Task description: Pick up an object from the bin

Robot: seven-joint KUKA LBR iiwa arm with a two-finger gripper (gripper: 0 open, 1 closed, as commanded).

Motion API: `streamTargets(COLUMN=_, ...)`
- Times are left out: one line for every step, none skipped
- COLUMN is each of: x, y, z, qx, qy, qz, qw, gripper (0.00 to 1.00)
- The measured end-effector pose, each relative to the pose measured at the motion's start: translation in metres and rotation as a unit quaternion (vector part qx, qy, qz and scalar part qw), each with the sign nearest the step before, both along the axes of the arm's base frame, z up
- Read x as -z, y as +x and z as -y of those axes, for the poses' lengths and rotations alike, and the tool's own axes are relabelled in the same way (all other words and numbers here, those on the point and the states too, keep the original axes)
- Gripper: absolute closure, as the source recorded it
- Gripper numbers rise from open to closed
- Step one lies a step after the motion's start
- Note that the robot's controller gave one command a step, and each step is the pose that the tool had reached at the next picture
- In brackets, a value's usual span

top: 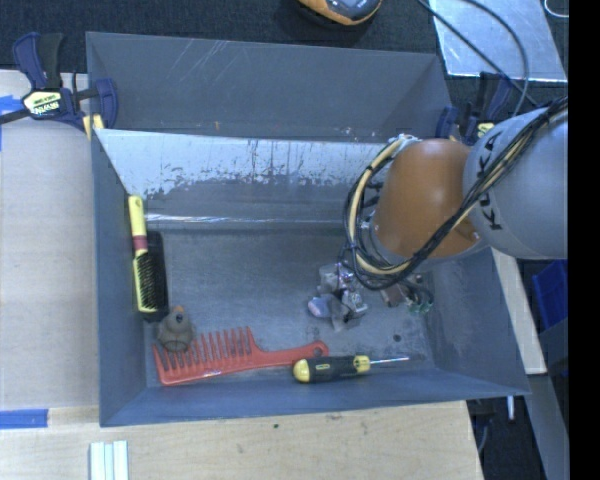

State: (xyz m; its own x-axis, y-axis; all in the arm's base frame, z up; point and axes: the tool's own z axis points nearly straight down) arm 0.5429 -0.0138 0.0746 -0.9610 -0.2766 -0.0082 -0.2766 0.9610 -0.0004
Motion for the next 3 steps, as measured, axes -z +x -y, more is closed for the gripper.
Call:
streamTargets(x=-0.018, y=-0.001, z=0.000, qx=0.000, qy=0.000, qz=-0.0005, qw=1.0000, gripper=1.00)
streamTargets(x=-0.028, y=0.001, z=0.000, qx=0.000, qy=0.000, qz=0.0021, qw=1.0000, gripper=1.00)
streamTargets(x=-0.032, y=0.001, z=0.000, qx=0.000, qy=0.000, qz=0.0019, qw=1.0000, gripper=1.00)
